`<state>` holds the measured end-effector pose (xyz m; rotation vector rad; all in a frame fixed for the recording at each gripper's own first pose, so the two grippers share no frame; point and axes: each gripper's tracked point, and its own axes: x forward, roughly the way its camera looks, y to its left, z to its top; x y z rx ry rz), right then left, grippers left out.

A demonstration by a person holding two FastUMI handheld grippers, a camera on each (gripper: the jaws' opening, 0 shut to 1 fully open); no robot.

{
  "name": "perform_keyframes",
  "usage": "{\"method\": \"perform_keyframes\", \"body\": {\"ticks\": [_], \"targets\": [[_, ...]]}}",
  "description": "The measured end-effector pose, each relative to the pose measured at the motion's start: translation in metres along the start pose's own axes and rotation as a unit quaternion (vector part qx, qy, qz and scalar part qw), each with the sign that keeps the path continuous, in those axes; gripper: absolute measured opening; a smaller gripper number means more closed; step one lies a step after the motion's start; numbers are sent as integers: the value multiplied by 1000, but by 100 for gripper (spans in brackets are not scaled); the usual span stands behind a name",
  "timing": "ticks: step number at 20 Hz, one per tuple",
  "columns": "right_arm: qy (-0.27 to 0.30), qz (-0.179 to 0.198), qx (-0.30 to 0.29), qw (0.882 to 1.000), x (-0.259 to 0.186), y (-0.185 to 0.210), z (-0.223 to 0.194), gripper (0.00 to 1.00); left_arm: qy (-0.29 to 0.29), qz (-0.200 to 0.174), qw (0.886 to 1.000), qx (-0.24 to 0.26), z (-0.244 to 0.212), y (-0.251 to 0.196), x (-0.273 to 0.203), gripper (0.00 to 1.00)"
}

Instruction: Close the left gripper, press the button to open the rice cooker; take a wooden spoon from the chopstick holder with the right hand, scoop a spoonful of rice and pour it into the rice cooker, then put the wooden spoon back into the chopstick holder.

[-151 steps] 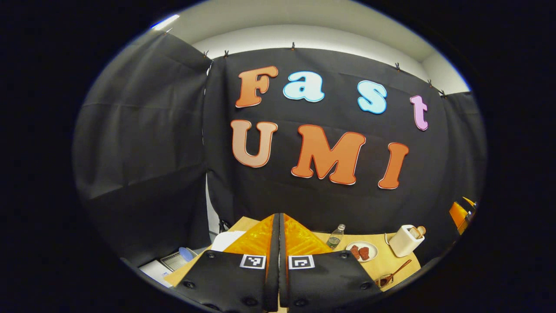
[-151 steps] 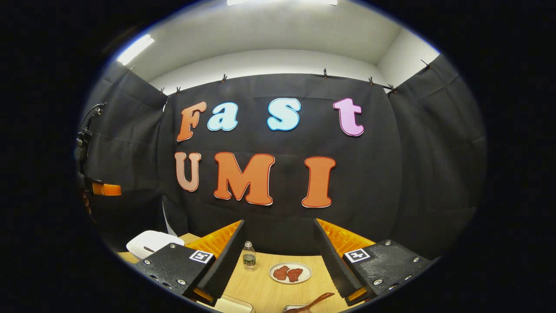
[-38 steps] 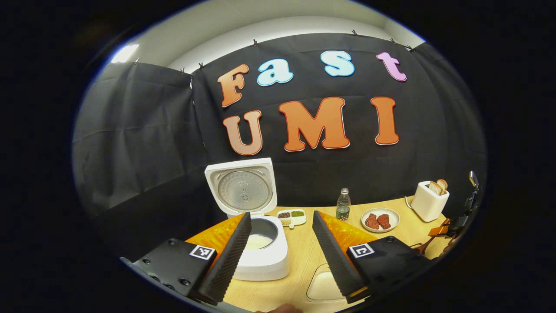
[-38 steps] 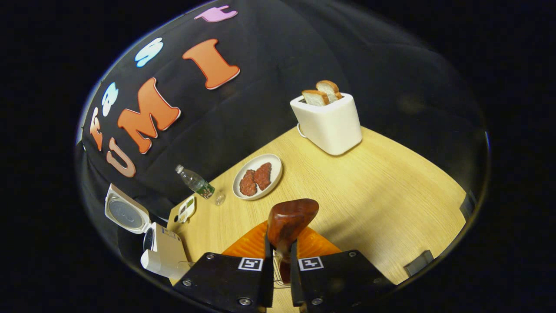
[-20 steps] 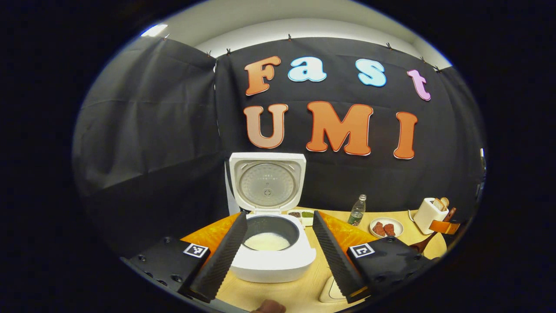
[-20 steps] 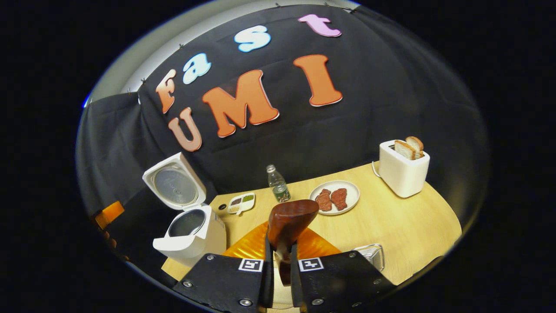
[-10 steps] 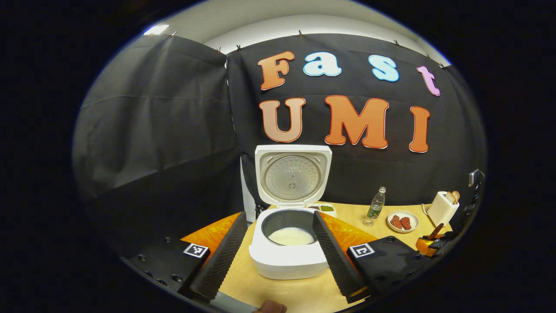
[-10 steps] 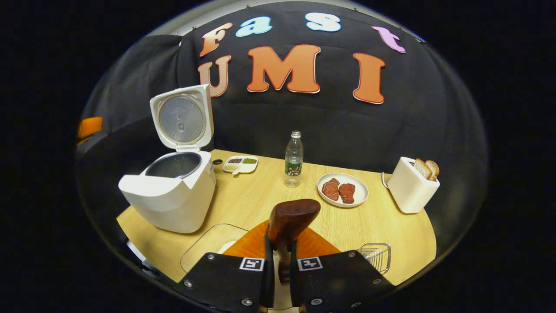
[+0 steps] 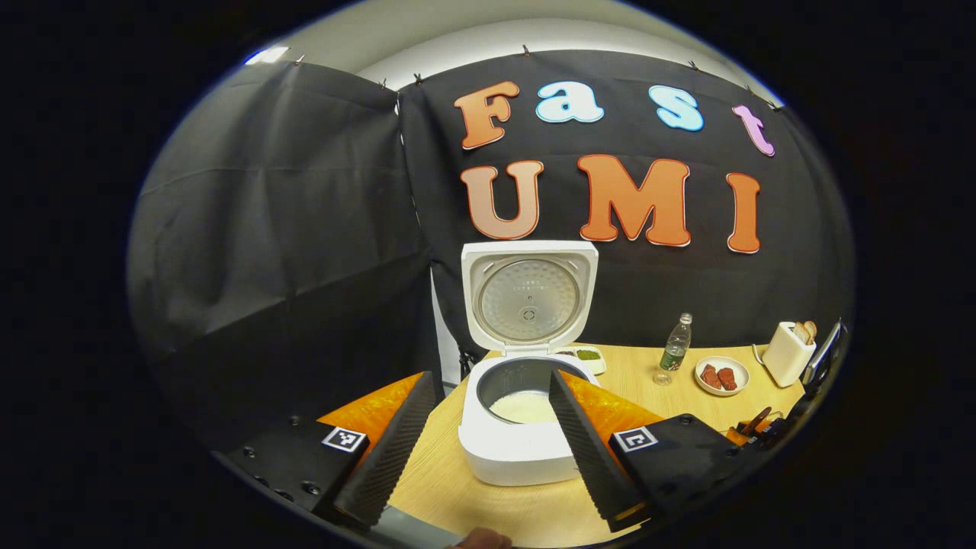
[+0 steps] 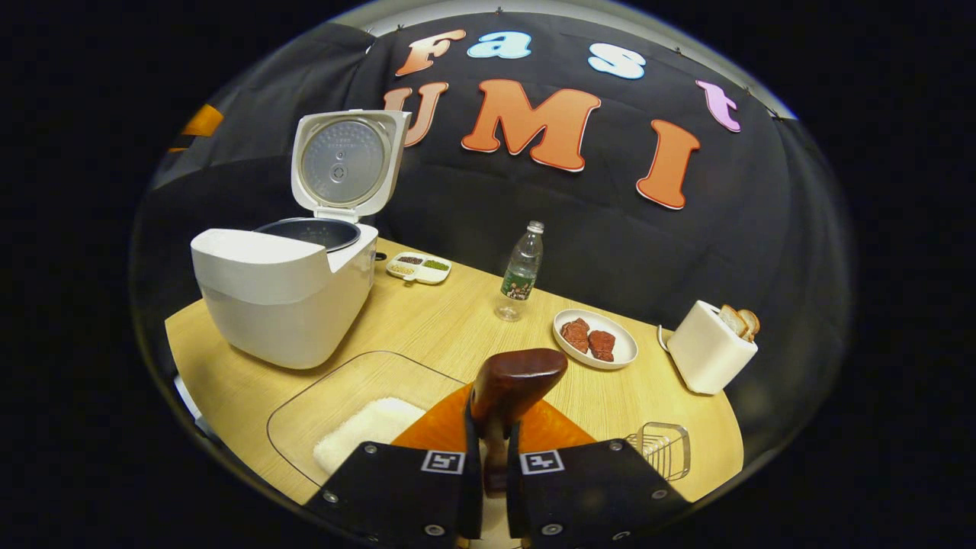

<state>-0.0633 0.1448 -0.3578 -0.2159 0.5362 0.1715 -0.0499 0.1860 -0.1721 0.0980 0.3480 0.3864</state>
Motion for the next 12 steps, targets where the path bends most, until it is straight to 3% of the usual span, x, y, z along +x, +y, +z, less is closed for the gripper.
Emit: {"method": "perform_keyframes", "body": {"ticks": [7,12], "targets": [[10,10,69,998,3,35,-2,11,10,-11,1000,19,-7,-2,2,100],[41,25,201,978,9,44,-1,11,16,-8,1000,23,-11,9,6,100]]}}
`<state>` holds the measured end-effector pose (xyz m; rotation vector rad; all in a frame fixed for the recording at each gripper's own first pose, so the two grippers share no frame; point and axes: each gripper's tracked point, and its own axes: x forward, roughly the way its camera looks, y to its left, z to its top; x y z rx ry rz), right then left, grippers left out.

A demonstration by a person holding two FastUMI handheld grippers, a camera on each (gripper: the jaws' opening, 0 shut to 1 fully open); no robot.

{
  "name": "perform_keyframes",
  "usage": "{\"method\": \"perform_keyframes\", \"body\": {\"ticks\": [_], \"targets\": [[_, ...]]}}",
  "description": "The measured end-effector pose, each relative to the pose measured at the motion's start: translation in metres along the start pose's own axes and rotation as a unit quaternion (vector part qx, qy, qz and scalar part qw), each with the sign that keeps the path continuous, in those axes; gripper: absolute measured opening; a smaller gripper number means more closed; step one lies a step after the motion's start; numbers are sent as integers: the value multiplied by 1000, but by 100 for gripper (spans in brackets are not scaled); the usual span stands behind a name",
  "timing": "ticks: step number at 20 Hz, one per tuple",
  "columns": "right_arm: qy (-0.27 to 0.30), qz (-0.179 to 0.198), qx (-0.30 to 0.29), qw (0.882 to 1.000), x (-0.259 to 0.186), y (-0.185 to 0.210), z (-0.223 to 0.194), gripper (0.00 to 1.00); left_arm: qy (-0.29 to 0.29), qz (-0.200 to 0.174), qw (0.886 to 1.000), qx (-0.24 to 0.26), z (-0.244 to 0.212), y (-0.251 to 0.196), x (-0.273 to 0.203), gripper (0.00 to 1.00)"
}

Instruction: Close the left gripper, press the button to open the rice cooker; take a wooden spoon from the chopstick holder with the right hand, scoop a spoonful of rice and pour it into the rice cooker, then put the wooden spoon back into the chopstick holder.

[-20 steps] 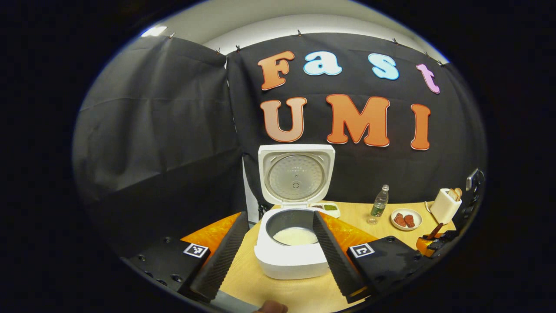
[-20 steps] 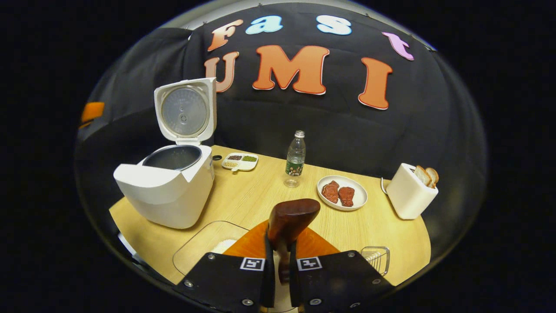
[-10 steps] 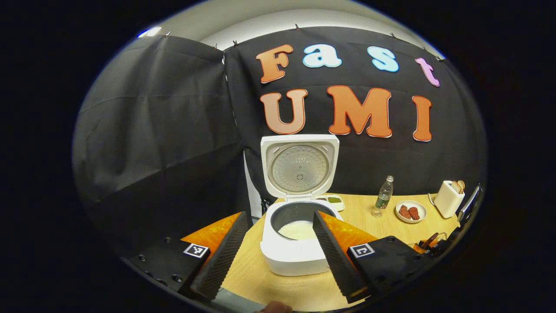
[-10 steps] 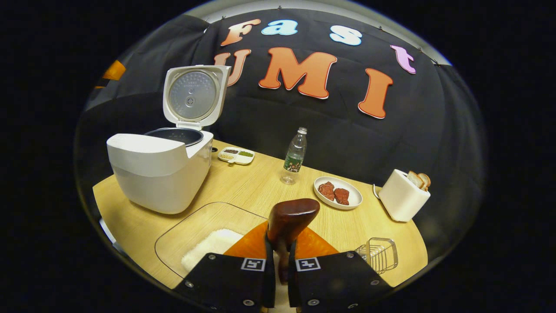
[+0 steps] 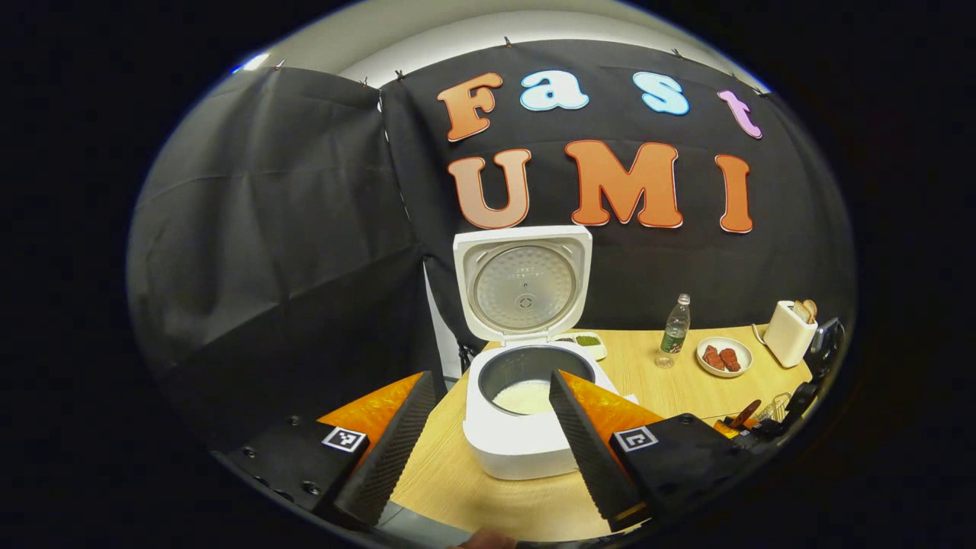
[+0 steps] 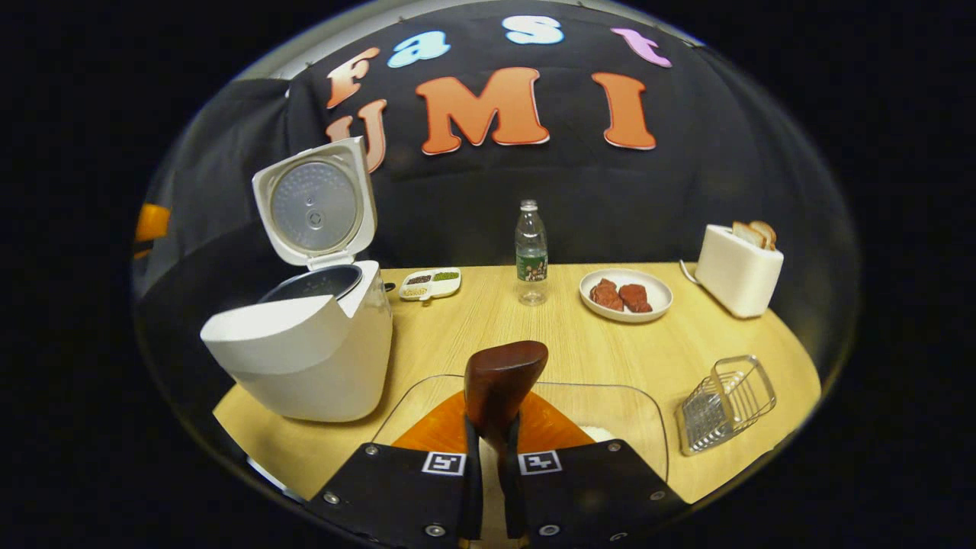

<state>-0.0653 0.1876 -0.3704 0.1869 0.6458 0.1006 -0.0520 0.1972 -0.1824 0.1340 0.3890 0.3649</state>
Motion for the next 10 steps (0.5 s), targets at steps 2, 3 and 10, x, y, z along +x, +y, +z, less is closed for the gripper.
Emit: {"method": "perform_keyframes", "body": {"ticks": [2,3,10], "targets": [[12,1,45,999,1,-3,1,11,4,2,1000,-1,-3,6,0,100],[21,4,78,997,3,-4,-1,11,5,2,1000,0,-3,8,0,100],[46,2,187,981,10,-4,-2,11,6,-8,1000,15,-6,13,6,100]]}}
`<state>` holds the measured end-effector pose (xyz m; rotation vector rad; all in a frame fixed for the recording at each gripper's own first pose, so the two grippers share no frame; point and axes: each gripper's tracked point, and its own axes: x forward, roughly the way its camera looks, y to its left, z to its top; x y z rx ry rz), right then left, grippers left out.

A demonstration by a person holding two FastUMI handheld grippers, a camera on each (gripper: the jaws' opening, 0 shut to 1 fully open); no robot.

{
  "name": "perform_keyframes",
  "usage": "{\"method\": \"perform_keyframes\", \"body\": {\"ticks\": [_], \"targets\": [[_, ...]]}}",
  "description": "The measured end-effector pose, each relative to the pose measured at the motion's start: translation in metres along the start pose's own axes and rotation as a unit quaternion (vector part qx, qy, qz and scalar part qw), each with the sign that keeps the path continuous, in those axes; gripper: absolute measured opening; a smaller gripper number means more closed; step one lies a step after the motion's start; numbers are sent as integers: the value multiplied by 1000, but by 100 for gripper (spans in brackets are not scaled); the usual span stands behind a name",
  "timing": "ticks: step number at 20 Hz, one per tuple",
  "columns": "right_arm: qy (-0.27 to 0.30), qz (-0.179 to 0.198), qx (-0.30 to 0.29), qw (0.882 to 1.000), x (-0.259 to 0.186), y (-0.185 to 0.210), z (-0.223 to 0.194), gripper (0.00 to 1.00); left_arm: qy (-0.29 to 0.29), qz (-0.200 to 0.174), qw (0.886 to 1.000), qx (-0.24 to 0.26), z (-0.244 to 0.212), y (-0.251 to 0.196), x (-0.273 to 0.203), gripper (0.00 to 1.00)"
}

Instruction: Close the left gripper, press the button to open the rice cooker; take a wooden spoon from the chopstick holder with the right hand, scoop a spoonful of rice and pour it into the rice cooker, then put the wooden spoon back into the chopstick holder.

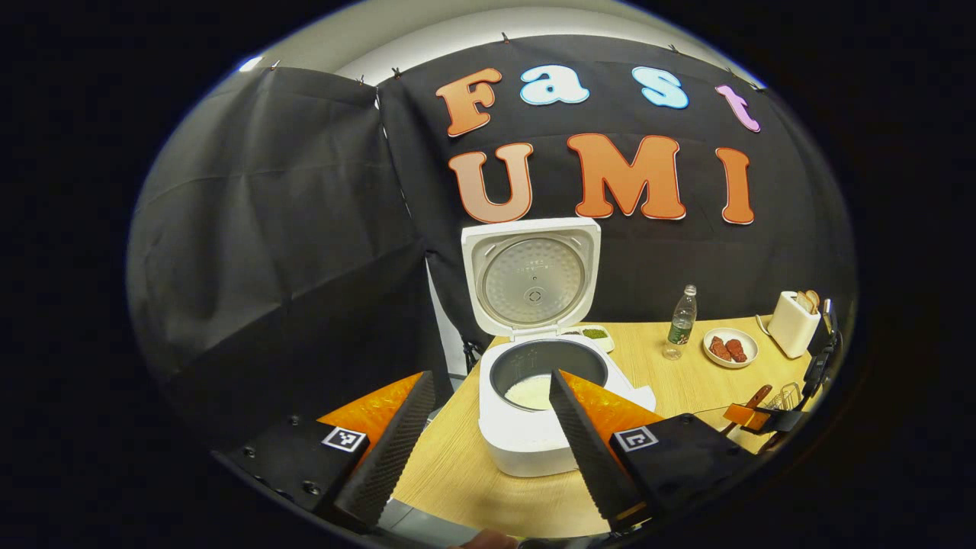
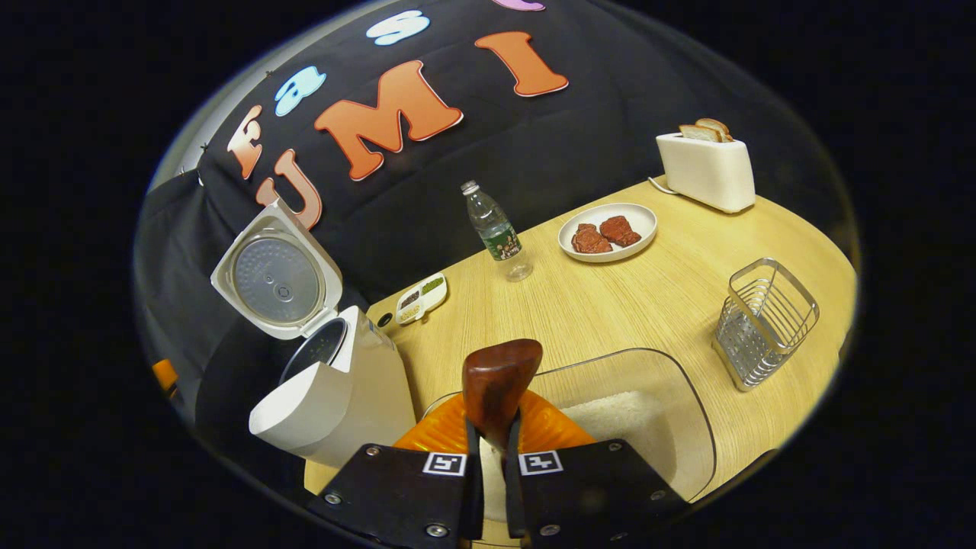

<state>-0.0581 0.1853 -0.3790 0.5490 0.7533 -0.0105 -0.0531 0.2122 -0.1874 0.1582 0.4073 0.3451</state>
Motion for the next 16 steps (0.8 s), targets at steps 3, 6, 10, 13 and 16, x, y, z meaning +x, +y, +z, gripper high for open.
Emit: {"method": "perform_keyframes", "body": {"ticks": [3,6,10,13,16], "targets": [[13,12,35,999,1,2,-2,11,0,-4,1000,4,-2,1,1,100],[26,23,65,997,1,-2,-3,11,-1,-7,1000,4,-1,2,3,100],[48,41,133,989,3,-3,-5,11,-2,-8,1000,5,1,1,4,100],[65,54,179,980,7,-8,-8,11,-6,-12,1000,10,4,-6,2,100],[80,66,231,968,8,-22,-11,11,-9,-13,1000,14,7,-11,1,100]]}}
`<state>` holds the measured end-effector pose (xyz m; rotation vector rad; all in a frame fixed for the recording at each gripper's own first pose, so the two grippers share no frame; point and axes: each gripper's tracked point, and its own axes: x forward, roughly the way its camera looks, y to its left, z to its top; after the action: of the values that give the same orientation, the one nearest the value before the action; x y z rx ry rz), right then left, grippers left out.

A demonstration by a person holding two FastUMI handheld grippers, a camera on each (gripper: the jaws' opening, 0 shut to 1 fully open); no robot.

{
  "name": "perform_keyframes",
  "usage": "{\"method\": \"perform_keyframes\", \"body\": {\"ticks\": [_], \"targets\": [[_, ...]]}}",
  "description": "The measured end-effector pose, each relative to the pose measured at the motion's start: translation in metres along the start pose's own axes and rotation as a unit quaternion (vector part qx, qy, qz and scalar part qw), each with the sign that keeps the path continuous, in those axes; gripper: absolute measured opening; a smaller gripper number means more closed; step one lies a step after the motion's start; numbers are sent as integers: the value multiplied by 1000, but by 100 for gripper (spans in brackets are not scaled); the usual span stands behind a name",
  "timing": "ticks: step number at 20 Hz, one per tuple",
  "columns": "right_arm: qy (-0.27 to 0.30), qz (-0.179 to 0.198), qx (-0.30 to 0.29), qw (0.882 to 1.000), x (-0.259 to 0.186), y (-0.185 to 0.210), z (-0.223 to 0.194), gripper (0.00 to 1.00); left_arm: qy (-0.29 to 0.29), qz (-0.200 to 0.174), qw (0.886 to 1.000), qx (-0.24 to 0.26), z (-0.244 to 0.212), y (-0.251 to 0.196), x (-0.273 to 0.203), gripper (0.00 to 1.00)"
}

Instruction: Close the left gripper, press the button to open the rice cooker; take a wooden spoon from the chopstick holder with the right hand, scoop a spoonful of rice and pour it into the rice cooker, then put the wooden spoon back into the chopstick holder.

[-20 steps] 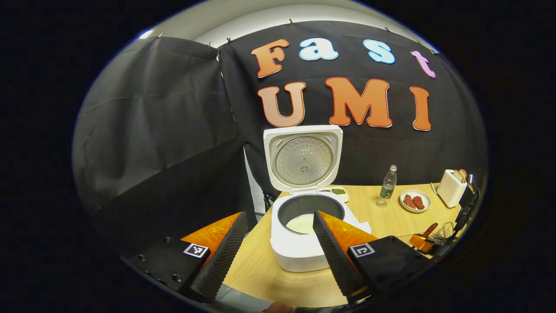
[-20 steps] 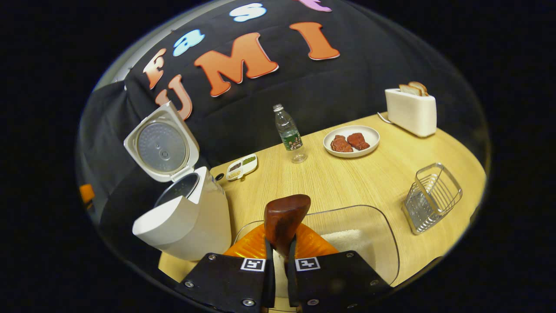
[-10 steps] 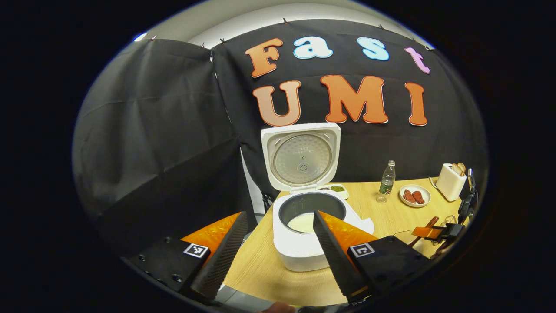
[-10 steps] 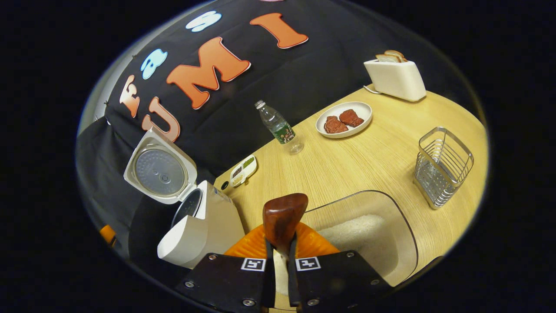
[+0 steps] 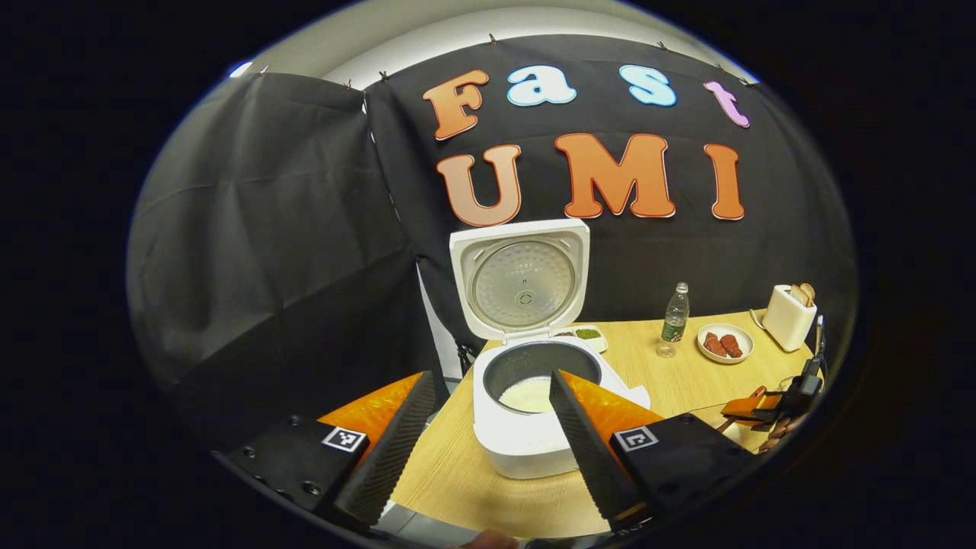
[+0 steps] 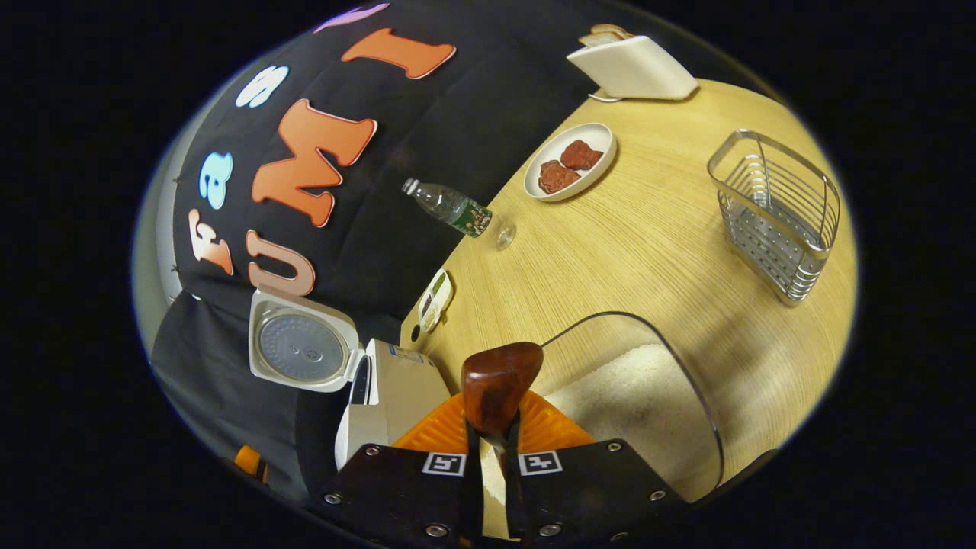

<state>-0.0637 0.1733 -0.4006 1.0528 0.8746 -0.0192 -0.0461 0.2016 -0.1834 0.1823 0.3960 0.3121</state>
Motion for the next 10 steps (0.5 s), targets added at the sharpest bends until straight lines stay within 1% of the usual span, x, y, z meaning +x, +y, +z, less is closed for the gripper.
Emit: {"method": "perform_keyframes", "body": {"ticks": [2,4,7,10], "targets": [[2,18,42,999,-5,-3,7,11,1,0,1000,0,0,-4,-1,100],[0,40,73,997,-10,-5,17,11,2,1,1000,0,-1,-7,-1,100],[-7,54,96,994,-19,-11,36,11,0,-2,1000,0,2,-15,-2,100],[-14,79,135,988,-33,-7,57,11,-9,-9,1000,-5,10,-27,-2,100]]}}
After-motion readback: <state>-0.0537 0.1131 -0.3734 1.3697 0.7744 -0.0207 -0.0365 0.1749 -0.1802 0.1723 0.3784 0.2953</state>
